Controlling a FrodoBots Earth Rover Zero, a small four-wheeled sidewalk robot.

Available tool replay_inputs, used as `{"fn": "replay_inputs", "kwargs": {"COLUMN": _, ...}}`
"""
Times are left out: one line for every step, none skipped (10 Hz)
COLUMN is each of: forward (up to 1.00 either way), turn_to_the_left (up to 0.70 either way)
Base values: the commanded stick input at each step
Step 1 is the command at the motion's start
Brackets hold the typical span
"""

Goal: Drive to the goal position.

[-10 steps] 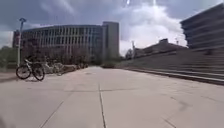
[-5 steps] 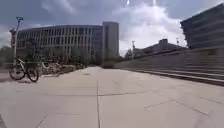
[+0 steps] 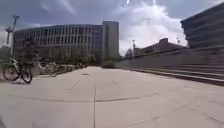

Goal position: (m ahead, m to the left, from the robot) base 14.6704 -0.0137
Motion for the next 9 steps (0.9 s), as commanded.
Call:
{"fn": "replay_inputs", "kwargs": {"forward": 0.70, "turn_to_the_left": 0.00}}
{"fn": "replay_inputs", "kwargs": {"forward": 0.70, "turn_to_the_left": 0.01}}
{"fn": "replay_inputs", "kwargs": {"forward": 0.70, "turn_to_the_left": 0.05}}
{"fn": "replay_inputs", "kwargs": {"forward": 0.70, "turn_to_the_left": 0.10}}
{"fn": "replay_inputs", "kwargs": {"forward": 0.70, "turn_to_the_left": 0.13}}
{"fn": "replay_inputs", "kwargs": {"forward": 0.70, "turn_to_the_left": 0.13}}
{"fn": "replay_inputs", "kwargs": {"forward": 0.70, "turn_to_the_left": 0.13}}
{"fn": "replay_inputs", "kwargs": {"forward": 0.70, "turn_to_the_left": 0.13}}
{"fn": "replay_inputs", "kwargs": {"forward": 0.70, "turn_to_the_left": 0.13}}
